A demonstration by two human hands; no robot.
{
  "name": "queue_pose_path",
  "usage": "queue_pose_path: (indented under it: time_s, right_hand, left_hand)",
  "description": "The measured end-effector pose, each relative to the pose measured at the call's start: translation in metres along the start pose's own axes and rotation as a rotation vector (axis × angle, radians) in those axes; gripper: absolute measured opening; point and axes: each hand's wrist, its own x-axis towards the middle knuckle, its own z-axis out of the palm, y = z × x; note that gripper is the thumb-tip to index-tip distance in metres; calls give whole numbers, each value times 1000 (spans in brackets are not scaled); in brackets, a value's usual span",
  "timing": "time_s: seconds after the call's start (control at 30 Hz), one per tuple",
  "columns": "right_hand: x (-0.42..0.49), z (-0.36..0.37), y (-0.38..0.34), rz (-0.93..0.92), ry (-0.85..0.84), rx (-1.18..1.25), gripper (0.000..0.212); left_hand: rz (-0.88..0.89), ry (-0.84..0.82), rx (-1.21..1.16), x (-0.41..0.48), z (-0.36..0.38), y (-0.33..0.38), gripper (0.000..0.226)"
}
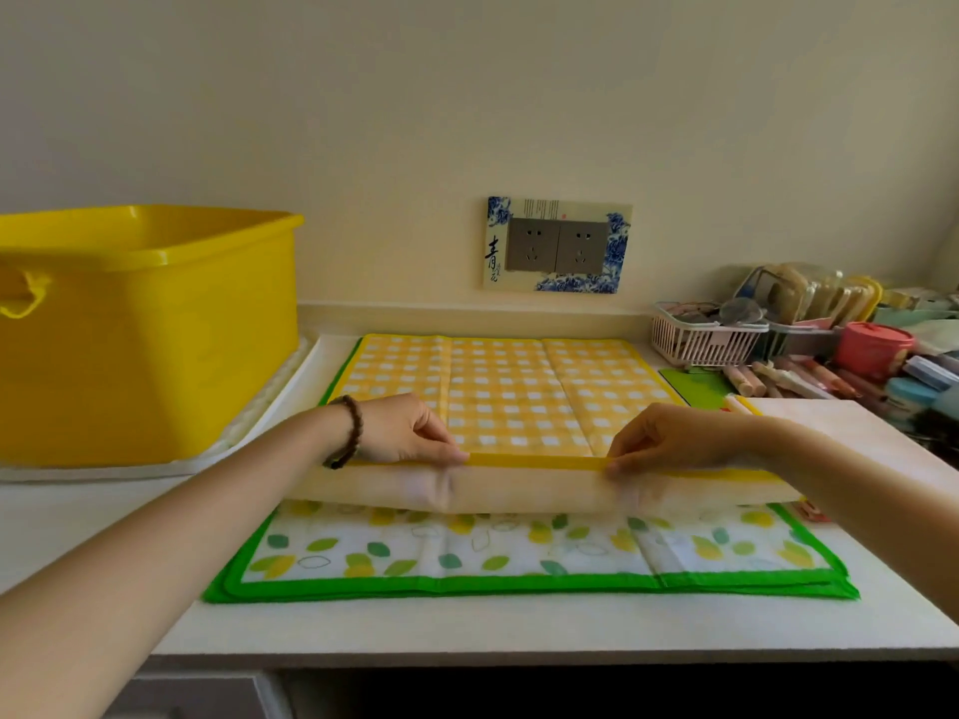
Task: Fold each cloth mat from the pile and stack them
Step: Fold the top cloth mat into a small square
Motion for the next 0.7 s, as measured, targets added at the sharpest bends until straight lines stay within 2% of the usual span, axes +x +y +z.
queue_pose_path:
  time_s: [0.13, 0.23, 0.33, 0.47, 0.57, 0.7]
  right_hand:
    - [21, -26, 1, 11, 126, -33, 9]
    - [45, -34, 8, 1, 242, -139, 6]
    - [70, -33, 19, 52, 315, -128, 12]
    - [94, -29, 33, 105, 365, 11, 15]
    - [105, -27, 42, 105, 365, 46, 15]
    - [120, -25, 52, 159, 362, 65, 7]
  left_hand:
    - [11, 166, 54, 15, -20, 1, 16]
    - [12, 296, 219, 30, -24, 0, 17]
    - [-31, 420, 367, 43, -20, -2, 16]
    - [39, 494, 354, 54, -1, -4, 41]
    - [107, 429, 371, 59, 15, -2, 49]
    - [56, 252, 445, 68, 30, -3, 64]
